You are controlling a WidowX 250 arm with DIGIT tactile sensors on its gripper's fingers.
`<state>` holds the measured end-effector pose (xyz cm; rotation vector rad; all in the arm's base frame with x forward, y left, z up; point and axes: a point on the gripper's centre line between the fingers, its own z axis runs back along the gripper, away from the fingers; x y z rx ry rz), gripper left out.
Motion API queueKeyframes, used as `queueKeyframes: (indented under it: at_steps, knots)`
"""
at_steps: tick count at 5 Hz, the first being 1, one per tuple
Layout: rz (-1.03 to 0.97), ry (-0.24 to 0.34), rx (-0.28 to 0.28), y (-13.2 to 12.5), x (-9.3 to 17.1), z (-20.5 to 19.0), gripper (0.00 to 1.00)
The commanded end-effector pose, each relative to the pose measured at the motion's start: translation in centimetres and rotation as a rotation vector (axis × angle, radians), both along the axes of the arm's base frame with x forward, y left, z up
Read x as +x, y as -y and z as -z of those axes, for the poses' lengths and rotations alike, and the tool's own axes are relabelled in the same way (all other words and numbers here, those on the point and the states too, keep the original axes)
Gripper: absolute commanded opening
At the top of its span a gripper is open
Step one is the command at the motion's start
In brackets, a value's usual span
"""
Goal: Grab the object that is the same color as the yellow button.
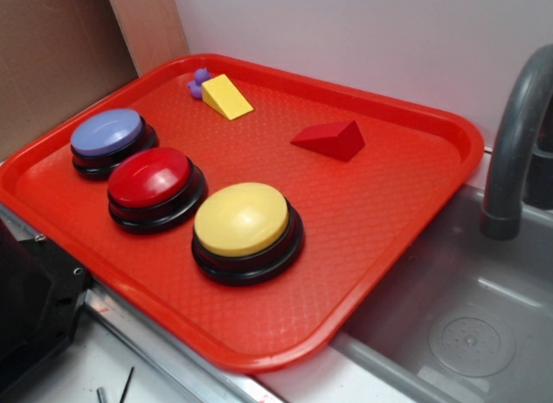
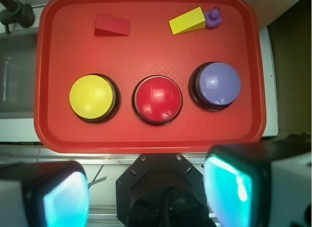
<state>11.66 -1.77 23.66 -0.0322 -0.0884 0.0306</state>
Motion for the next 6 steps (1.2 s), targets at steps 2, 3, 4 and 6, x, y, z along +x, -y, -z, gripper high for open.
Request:
queueKeyframes:
  at_steps: [2, 3, 4, 6]
  knots:
    - [-0.038, -0.022, -0.043, -0.5, 1.2, 0.6, 1.00]
    - [-0.136, 0.002, -0.075, -0.8, 2.4, 1.5, 1.00]
    - [-0.264, 0.029, -0.105, -0.9, 4.1, 2.9, 1.00]
    - [-0.552, 0.097, -0.127, -1.2, 8.9, 6.5, 1.00]
